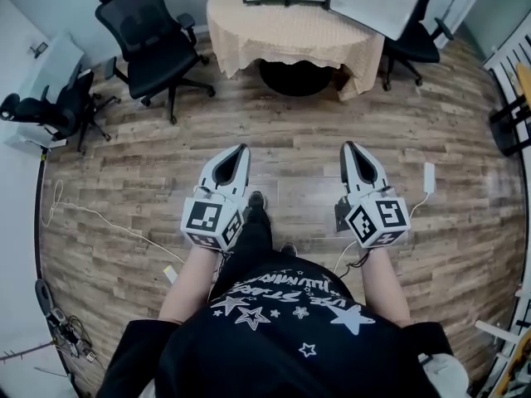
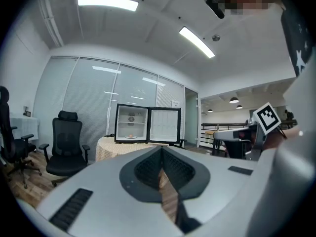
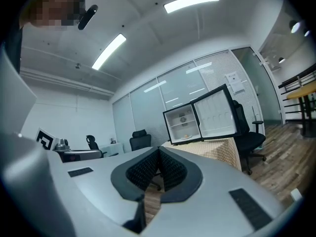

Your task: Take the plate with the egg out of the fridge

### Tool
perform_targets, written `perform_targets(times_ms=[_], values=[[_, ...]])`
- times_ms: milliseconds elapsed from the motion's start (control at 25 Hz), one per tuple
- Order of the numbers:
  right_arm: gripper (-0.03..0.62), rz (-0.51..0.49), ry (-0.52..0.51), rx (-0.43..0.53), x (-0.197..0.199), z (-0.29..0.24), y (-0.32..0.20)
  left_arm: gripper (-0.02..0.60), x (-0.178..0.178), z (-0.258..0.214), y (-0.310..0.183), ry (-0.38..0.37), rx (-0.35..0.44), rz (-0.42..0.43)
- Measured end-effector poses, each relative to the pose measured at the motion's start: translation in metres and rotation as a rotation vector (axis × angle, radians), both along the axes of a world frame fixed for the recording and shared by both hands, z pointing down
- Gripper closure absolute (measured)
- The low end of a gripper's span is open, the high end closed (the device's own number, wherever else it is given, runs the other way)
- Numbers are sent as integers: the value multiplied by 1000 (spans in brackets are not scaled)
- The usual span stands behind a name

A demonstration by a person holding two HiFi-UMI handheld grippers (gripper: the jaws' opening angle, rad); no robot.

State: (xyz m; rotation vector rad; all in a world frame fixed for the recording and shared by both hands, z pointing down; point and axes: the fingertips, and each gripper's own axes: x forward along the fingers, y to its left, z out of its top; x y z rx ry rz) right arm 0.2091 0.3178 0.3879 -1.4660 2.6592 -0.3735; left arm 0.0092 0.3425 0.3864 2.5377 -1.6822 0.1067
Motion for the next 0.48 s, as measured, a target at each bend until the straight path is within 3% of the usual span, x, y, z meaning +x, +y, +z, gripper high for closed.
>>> perform_targets(times_ms=[480], values=[[569,-25,82,19,-50,-1,-77,575,-35,10,-92,23,-7,58]])
